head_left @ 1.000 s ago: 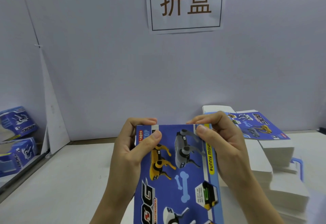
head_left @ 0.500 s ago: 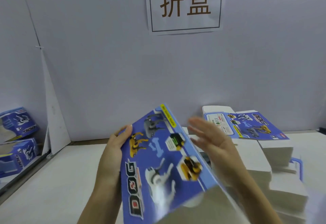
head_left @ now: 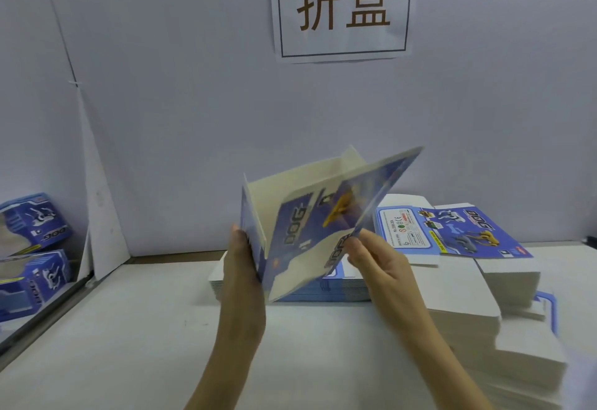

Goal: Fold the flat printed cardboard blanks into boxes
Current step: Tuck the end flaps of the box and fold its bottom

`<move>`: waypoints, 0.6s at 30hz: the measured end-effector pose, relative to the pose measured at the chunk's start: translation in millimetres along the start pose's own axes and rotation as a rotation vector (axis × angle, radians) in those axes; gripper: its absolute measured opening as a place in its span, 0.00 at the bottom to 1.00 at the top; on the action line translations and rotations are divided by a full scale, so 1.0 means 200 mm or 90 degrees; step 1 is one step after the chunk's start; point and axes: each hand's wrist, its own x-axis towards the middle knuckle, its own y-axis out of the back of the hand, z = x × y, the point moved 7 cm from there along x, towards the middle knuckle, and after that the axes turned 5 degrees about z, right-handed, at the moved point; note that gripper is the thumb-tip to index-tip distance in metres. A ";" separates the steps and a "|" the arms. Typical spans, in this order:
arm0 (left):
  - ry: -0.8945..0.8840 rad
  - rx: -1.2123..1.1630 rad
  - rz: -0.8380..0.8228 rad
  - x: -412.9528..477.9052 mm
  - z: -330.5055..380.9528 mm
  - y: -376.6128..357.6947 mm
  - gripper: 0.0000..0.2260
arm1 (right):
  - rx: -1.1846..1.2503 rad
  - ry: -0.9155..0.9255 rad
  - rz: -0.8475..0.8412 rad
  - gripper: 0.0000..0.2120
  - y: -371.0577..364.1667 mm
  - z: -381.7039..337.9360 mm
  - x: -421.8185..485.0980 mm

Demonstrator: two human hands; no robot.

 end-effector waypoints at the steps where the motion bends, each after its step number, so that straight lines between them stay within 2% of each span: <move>1: -0.024 0.003 -0.041 -0.02 0.05 -0.03 0.17 | 0.035 0.002 0.000 0.12 0.00 -0.01 0.00; 4: -0.149 0.128 -0.045 -0.11 0.15 -0.09 0.15 | 0.163 -0.007 0.013 0.13 0.00 -0.07 -0.01; 6: -0.225 0.155 -0.044 -0.14 0.18 -0.09 0.14 | 0.169 -0.006 0.003 0.14 -0.02 -0.09 -0.01; 8: -0.230 0.132 -0.040 -0.13 0.17 -0.07 0.24 | 0.145 -0.008 0.026 0.10 0.00 -0.10 -0.01; 10: -0.193 0.100 -0.025 -0.12 0.15 -0.04 0.29 | 0.123 -0.026 0.040 0.11 0.02 -0.10 -0.01; 14: -0.134 0.093 -0.052 -0.11 0.10 -0.06 0.25 | 0.091 -0.040 -0.021 0.12 0.02 -0.11 -0.01; 18: -0.309 0.288 -0.004 -0.14 0.22 -0.05 0.25 | 0.083 -0.046 0.074 0.13 0.07 -0.08 0.00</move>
